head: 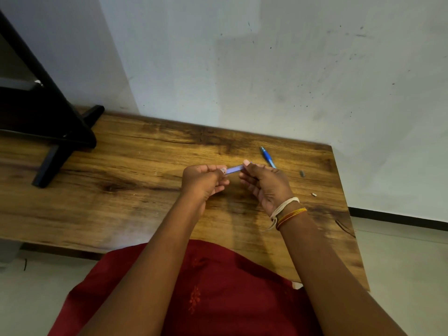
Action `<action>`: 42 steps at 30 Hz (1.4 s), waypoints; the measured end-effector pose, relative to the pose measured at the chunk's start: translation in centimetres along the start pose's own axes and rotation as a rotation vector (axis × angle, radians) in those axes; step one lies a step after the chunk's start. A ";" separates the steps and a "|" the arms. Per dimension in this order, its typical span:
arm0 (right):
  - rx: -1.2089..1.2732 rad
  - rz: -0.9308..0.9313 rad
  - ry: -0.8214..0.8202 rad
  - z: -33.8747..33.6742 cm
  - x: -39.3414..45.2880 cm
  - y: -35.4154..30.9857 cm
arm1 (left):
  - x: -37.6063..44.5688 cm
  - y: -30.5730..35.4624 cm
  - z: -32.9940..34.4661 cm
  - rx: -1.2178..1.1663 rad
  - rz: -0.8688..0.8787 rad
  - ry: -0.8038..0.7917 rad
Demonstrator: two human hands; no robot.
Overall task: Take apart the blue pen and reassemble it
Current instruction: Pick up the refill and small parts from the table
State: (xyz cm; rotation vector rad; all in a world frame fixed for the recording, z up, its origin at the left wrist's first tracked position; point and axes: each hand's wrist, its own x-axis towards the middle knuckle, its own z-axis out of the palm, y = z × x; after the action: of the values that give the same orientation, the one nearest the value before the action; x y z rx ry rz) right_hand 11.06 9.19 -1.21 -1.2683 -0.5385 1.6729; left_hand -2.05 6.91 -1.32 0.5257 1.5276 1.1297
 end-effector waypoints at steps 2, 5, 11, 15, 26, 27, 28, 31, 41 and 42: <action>-0.001 -0.002 -0.051 0.0 0.0 0.0 | 0.0 0.0 -0.1 -0.089 -0.013 0.034; 0.019 0.010 -0.145 0.4 -0.4 0.4 | -0.1 0.1 -0.1 -0.362 -0.086 0.037; 0.005 -0.020 -0.093 1.3 -0.8 1.5 | -1.0 0.0 1.0 -0.548 -0.199 -0.053; -0.012 -0.052 -0.070 1.1 -0.7 1.5 | -0.9 -0.3 1.1 -0.528 -0.176 -0.049; -0.333 -0.085 0.057 0.9 0.6 1.8 | 0.0 -0.5 -0.5 -0.489 -0.160 -0.037; -0.572 -0.190 0.135 0.5 1.1 1.9 | 0.1 -0.4 -0.7 -0.489 -0.157 -0.027; -0.793 -0.298 0.192 0.2 1.4 2.0 | 0.2 -0.4 -0.9 -0.494 -0.155 -0.017; -1.074 -0.447 0.249 -0.1 1.4 2.0 | 0.3 -0.2 -1.6 -0.512 -0.161 0.008; -0.899 -0.409 0.345 -0.1 2.4 2.2 | 0.4 -0.2 -2.9 -0.441 -0.141 -0.010; -0.847 -0.397 0.374 0.0 2.3 2.2 | 0.4 -0.2 -2.9 -0.427 -0.140 -0.012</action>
State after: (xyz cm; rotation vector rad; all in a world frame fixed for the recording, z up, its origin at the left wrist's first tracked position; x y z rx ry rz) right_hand 10.04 10.19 -4.10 -1.8567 -1.2415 0.8387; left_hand -4.82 6.10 -1.91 0.1324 1.2423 1.2933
